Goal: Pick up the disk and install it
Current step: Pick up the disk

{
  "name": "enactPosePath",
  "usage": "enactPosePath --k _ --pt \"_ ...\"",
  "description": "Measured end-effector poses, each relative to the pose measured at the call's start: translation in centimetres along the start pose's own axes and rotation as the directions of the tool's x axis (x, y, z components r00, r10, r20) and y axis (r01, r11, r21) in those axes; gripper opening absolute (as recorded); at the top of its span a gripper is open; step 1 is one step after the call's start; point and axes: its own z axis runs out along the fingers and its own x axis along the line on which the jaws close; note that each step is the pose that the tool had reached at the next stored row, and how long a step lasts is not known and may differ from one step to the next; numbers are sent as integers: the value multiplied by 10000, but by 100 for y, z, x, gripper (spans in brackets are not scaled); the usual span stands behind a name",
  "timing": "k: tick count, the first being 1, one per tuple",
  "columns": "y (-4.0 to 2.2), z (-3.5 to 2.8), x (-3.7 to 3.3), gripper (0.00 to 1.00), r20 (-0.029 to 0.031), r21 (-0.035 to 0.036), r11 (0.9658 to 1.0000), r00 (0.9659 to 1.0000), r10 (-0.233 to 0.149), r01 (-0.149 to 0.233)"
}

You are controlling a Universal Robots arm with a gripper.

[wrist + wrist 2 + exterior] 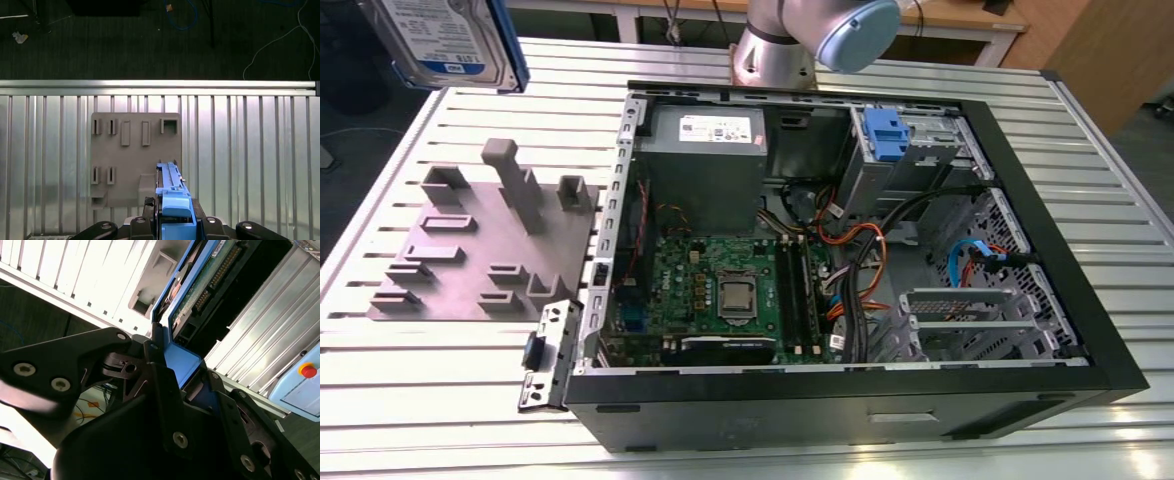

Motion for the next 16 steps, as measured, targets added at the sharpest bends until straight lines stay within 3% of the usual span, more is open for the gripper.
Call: enactPosePath --k 16 --pt "-35 -1 0 37 0 0 10000 10000 -2 2"
